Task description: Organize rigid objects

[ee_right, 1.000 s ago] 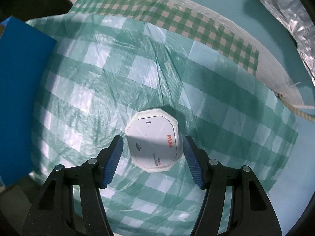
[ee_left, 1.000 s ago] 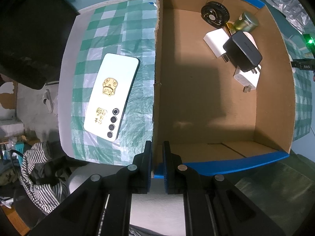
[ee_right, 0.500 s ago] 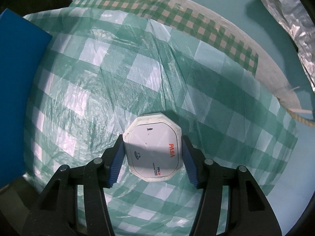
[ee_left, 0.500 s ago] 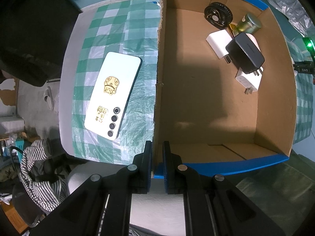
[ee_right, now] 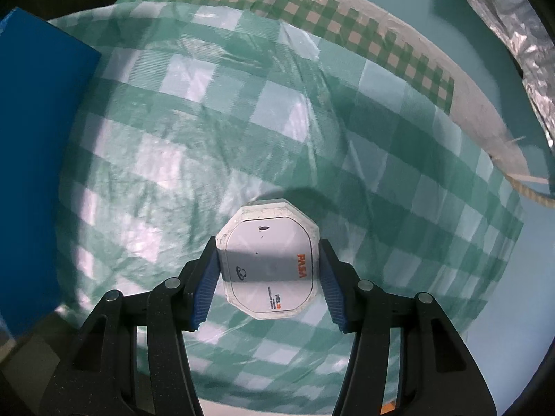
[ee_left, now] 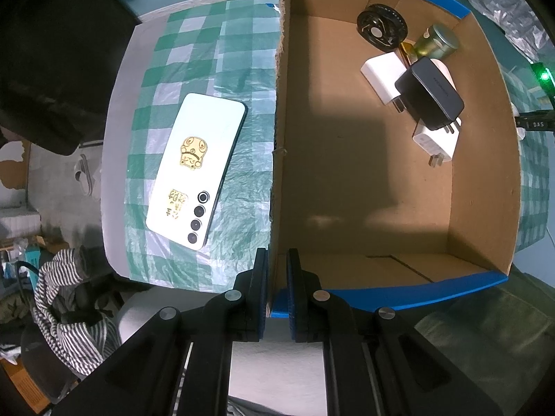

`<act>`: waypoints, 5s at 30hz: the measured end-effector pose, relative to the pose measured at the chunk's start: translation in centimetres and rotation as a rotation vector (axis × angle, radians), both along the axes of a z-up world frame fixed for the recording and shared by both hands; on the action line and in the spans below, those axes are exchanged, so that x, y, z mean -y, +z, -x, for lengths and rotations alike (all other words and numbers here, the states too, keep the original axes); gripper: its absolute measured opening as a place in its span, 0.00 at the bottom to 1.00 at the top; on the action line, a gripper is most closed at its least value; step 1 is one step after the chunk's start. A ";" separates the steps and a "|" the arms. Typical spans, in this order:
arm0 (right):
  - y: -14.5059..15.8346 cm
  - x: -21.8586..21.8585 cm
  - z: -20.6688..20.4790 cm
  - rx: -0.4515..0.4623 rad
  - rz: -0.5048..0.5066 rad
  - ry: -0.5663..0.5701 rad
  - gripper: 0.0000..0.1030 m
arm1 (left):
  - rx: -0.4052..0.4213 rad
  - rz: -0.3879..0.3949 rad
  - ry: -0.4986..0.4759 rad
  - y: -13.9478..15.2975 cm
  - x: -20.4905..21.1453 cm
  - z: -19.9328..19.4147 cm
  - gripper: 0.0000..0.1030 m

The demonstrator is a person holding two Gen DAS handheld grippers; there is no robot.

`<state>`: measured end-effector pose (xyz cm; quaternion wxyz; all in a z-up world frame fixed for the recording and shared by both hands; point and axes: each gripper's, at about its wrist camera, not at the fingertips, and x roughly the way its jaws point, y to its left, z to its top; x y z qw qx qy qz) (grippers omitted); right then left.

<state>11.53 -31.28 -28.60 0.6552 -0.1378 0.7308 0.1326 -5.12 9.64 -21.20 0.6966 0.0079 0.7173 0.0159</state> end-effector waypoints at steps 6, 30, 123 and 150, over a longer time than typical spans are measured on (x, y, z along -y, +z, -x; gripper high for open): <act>2.5 -1.7 1.3 -0.003 -0.043 -0.011 0.53 | 0.001 0.001 -0.017 0.1 0.1 -0.1 0.08; 12.4 -13.2 2.4 0.078 -0.167 0.147 0.53 | 0.014 0.029 -0.053 0.6 0.0 0.0 0.08; 29.3 -7.7 10.3 0.695 -0.226 -0.234 0.66 | 0.631 0.004 -0.101 20.4 7.4 -4.6 0.88; 29.1 -4.1 10.8 0.728 -0.212 -0.256 0.66 | 0.693 -0.022 -0.040 21.8 8.4 -3.8 0.90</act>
